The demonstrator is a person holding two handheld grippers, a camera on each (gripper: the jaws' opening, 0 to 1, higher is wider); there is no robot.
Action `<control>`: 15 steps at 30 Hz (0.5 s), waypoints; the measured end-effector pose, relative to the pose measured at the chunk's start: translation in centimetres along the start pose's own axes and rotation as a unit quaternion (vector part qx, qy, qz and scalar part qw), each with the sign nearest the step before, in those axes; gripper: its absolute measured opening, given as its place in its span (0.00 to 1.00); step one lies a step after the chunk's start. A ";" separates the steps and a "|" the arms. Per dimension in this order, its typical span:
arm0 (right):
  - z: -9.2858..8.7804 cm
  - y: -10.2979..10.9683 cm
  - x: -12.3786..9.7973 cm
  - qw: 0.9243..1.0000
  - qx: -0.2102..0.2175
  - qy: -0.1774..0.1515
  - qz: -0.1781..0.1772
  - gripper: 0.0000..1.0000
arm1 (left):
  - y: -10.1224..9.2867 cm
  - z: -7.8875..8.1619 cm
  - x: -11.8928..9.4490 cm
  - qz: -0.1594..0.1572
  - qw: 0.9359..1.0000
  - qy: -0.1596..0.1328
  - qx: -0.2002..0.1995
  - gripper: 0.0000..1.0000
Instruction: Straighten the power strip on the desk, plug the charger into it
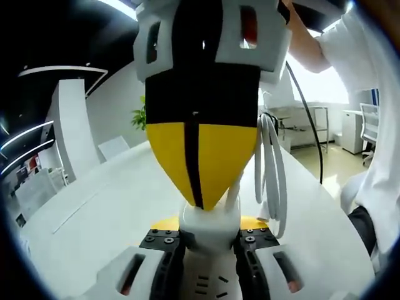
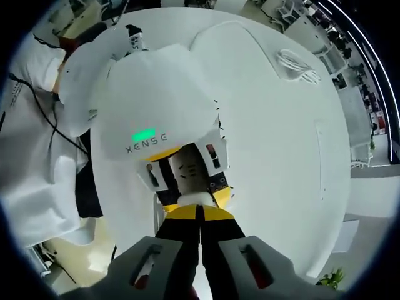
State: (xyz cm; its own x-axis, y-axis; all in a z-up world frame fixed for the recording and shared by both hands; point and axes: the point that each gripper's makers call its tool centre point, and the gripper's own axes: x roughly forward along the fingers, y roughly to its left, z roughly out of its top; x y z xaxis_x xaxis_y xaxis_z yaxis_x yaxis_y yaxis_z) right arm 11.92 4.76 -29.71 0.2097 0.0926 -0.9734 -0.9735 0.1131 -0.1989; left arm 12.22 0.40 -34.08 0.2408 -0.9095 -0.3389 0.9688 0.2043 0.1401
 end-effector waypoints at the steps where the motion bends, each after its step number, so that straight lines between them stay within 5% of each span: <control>1: 0.0 0.0 0.0 1.000 0.015 -0.010 0.011 0.00 | 0.0 0.0 0.0 0.001 1.000 0.000 -0.002 0.32; 5: -0.2 -0.2 -0.1 0.999 0.018 -0.024 0.014 0.00 | 0.1 0.0 0.0 0.003 1.000 0.000 -0.003 0.33; 10: -0.3 0.2 -0.3 0.998 -0.052 -0.025 0.000 0.01 | 0.1 0.0 0.0 0.003 1.000 -0.001 -0.001 0.33; 15: -0.9 0.2 -0.4 0.998 -0.055 -0.024 -0.003 0.01 | 0.0 0.0 0.0 0.003 1.000 -0.003 0.006 0.33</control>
State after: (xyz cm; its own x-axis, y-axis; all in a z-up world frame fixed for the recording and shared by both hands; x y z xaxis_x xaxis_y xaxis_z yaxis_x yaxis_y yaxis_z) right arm 11.58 3.85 -29.50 0.2176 0.1403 -0.9659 -0.9757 0.0050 -0.2191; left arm 12.25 0.40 -34.03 0.2470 -0.9101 -0.3327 0.9664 0.2061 0.1534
